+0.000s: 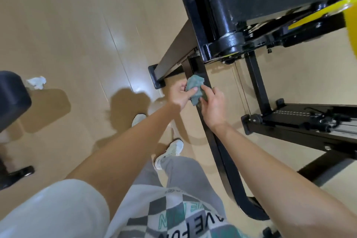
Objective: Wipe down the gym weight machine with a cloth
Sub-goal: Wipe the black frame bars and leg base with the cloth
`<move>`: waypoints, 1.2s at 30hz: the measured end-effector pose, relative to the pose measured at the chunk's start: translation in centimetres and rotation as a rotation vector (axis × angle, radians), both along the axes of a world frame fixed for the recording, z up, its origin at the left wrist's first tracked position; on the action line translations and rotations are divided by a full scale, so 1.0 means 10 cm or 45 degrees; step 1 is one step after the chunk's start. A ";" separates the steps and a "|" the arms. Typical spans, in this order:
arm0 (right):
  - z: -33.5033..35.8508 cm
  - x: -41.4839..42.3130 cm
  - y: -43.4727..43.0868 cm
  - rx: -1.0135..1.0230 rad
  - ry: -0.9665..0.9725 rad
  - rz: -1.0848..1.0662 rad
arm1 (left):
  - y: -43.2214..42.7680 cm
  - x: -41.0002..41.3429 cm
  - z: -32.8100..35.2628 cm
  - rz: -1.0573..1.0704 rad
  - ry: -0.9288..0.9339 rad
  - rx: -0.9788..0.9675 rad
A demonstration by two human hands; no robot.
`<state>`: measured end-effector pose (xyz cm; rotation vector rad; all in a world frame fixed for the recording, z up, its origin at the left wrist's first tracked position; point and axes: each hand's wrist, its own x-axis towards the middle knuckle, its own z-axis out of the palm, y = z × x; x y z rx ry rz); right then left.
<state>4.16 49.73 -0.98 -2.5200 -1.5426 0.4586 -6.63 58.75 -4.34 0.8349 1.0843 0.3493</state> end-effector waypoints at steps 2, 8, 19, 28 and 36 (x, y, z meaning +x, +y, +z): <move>0.03 0.06 -0.22 0.032 0.139 -0.064 | -0.14 -0.07 0.05 -0.162 0.054 0.088; 0.15 0.26 -0.84 -0.100 0.503 -0.263 | -0.45 -0.24 0.32 -0.517 0.124 0.323; 0.60 0.66 -1.44 0.111 1.571 -0.457 | -1.01 -0.02 1.06 -0.974 0.175 0.736; 0.66 0.68 -1.65 0.256 1.857 -0.409 | -1.21 0.22 1.43 -0.942 0.446 0.962; 0.74 0.97 -1.74 0.511 1.651 -0.601 | -1.08 0.61 1.65 -1.312 0.709 1.373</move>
